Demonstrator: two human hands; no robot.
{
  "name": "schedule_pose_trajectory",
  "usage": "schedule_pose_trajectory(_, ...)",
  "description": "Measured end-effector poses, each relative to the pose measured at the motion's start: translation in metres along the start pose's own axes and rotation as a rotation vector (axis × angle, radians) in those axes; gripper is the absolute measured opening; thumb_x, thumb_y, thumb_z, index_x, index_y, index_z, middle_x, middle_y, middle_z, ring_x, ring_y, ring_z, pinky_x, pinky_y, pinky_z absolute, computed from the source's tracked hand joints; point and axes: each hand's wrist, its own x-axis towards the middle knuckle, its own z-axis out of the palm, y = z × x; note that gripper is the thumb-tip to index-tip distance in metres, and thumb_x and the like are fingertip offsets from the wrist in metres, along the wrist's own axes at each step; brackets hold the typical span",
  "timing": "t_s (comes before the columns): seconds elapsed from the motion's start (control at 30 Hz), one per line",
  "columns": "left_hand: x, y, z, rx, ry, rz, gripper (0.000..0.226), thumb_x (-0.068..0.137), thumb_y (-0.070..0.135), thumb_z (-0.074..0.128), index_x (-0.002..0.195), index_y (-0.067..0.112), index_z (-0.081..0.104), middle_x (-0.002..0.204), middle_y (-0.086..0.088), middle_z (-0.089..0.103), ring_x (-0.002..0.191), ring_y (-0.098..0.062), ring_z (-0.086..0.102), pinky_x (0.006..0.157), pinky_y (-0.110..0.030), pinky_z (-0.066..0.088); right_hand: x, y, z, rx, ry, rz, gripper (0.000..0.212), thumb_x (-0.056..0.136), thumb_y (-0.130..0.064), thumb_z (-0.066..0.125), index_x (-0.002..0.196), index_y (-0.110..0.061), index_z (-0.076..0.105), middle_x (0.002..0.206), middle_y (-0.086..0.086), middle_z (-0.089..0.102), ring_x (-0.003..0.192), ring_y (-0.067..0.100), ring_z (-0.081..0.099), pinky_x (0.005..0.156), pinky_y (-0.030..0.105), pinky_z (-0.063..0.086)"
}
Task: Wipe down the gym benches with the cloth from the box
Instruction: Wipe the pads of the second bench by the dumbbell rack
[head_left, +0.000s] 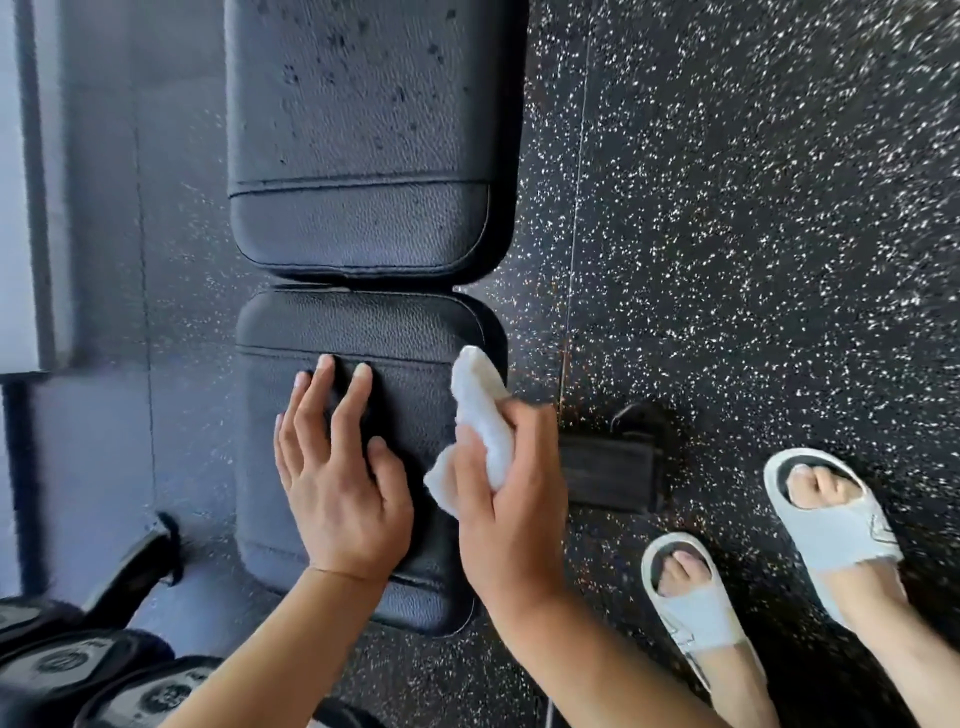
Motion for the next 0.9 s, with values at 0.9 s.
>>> schedule_pose_trajectory(0.9,0.000,0.000,0.002,0.037,0.025,0.003,0.059,0.094,0.024,0.041,0.153,0.020,0.047,0.165,-0.008,0.037,0.156,-0.032,0.029,0.125,-0.057,0.024,-0.035,0.009,-0.003,0.067,0.006,0.188,0.025,0.102,-0.057,0.047,0.109,-0.033,0.046,0.097,-0.011,0.062,0.084,0.015,0.063,0.070,0.042,0.053)
